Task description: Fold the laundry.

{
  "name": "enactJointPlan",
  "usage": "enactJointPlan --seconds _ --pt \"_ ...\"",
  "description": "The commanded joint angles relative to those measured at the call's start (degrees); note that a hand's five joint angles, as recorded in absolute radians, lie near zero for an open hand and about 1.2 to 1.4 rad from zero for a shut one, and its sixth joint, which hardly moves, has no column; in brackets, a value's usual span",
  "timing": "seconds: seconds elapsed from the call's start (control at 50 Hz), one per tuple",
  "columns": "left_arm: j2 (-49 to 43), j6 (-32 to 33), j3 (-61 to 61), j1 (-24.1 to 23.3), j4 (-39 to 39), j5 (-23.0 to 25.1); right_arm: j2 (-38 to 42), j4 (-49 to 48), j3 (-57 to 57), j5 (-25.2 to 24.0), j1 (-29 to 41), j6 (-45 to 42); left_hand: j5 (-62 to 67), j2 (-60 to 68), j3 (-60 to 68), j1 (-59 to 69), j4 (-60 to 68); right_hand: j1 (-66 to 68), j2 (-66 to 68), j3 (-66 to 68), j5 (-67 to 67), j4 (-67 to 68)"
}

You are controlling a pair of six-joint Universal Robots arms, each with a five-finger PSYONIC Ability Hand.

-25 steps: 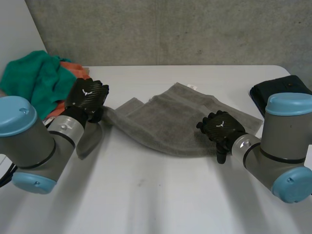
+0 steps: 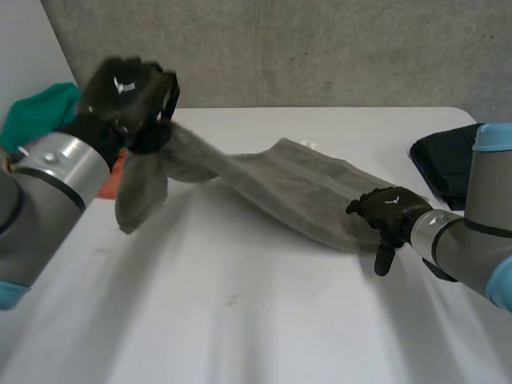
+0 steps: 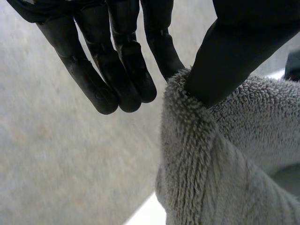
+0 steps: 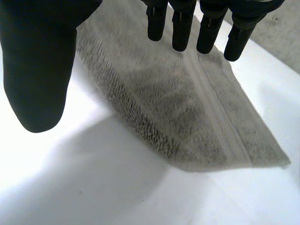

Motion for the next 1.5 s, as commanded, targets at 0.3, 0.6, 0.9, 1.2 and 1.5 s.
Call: enactJointPlan --seconds 0.3,0.6,0.9,1.2,1.5 --pt "3.0 -1.3 9.8 -6.6 -8.0 -4.1 9.0 -11.6 0.3 -0.1 -1.0 3.6 14.3 11.4 12.0 13.6 11.3 21.1 21.0 21.3 22.4 21.1" --pt "5.1 -3.4 9.1 -5.5 -10.5 -6.2 -0.6 -11.9 1.9 -0.2 -4.5 5.7 14.3 11.4 12.0 13.6 11.3 65.0 65.0 65.3 66.4 65.1" --pt "7.5 -5.3 12.3 1.3 -25.4 -5.3 -7.4 10.5 -22.4 -10.3 -5.4 1.0 14.3 11.4 12.0 13.6 11.3 65.0 65.0 65.3 66.4 65.1" --pt "-27.9 -3.8 35.1 2.0 -22.3 -10.7 17.7 8.3 -37.0 7.9 5.7 -5.7 14.3 11.4 12.0 13.6 11.3 65.0 65.0 65.3 66.4 65.1" --pt "-42.7 -1.5 52.1 -0.1 -26.7 -14.5 17.5 -4.9 -26.5 17.5 9.3 -5.7 -55.7 -58.6 -58.0 -56.4 -58.7 65.0 65.0 65.3 66.4 65.1"
